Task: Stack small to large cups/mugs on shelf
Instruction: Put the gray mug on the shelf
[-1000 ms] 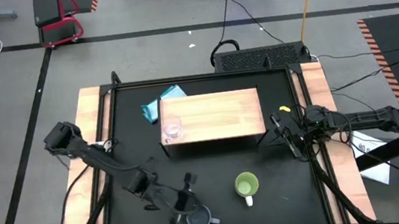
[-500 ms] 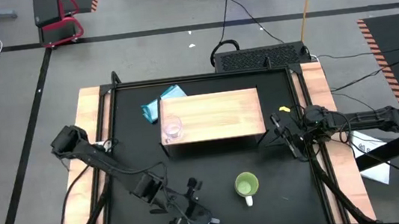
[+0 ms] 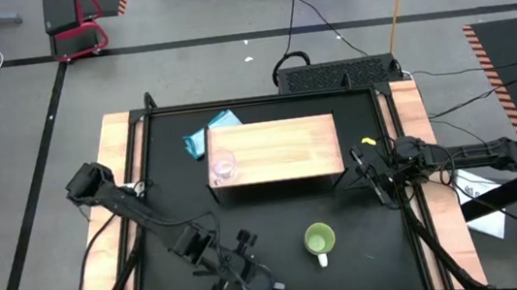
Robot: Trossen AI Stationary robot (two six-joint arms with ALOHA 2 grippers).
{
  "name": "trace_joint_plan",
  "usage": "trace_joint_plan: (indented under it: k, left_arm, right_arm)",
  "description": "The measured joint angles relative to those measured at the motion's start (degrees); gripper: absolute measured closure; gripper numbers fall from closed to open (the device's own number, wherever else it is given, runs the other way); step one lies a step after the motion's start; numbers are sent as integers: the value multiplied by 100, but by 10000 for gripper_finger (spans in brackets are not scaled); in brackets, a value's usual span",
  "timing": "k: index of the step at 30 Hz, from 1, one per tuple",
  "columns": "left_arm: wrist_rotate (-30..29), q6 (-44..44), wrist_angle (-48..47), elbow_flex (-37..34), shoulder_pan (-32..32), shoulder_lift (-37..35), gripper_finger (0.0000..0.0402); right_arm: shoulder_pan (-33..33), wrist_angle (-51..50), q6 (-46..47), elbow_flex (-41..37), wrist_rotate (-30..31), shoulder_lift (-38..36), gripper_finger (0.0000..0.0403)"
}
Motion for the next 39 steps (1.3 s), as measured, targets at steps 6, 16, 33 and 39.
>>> trace_joint_plan:
  k: [6, 16, 33, 39]
  left_arm:
    - [-2, -4, -43, 0, 59, 0, 401]
    - [-4, 68, -44, 0, 104, 0, 378]
    - [-9, 55, -44, -2, 109, 2, 371]
    - [-11, 55, -44, -4, 107, 0, 338]
  right_arm:
    - [0, 0, 20, 0, 0, 0, 403]
    - [0, 0, 22, 1, 0, 0, 403]
    - [2, 0, 22, 1, 1, 0, 403]
    - [0, 0, 22, 1, 0, 0, 403]
